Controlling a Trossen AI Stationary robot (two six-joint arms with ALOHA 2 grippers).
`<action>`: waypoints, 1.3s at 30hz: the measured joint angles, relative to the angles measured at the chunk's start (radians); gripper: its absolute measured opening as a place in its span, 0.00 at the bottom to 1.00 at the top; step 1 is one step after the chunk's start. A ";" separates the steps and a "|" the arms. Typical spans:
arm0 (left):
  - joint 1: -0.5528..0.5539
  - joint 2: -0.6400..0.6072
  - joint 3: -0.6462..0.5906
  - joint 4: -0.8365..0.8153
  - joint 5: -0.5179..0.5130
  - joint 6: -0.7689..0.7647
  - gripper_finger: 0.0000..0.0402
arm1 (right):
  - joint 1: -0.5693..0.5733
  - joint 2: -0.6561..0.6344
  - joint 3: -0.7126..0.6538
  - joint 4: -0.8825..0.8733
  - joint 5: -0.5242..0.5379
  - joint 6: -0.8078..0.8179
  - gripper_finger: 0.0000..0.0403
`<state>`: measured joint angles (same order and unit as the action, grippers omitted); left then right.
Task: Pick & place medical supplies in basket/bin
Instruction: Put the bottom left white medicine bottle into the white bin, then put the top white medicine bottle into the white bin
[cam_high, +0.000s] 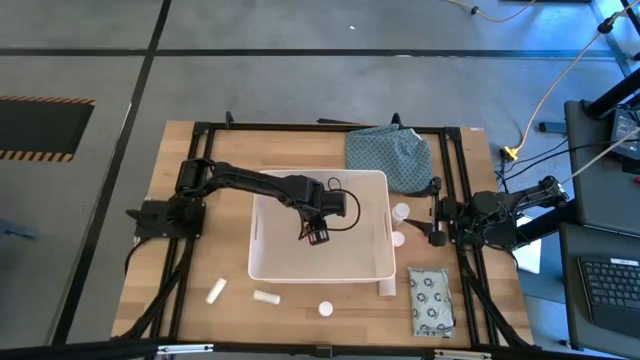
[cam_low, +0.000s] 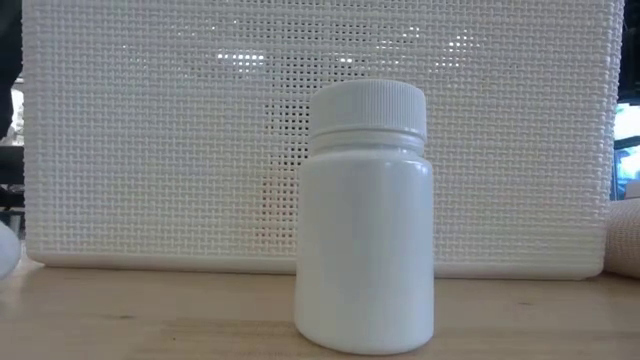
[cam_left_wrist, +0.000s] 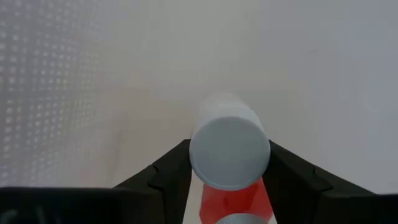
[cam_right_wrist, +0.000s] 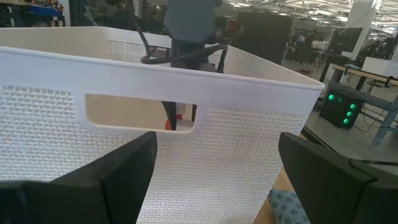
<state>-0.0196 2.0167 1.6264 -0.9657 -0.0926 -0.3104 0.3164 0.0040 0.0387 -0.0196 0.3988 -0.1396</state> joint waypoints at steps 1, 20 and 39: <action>0.000 0.000 0.000 0.000 0.004 0.001 0.44 | 0.000 0.000 0.000 0.000 0.000 0.000 0.84; -0.008 -0.027 0.119 -0.069 0.020 0.018 0.51 | 0.000 0.000 0.000 0.000 0.000 0.000 0.84; -0.175 -0.324 0.283 -0.109 -0.253 0.081 0.49 | 0.000 0.000 0.000 0.000 0.000 -0.201 0.84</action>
<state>-0.1951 1.6928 1.9099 -1.0745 -0.3452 -0.2292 0.3164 0.0040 0.0387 -0.0193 0.3988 -0.3409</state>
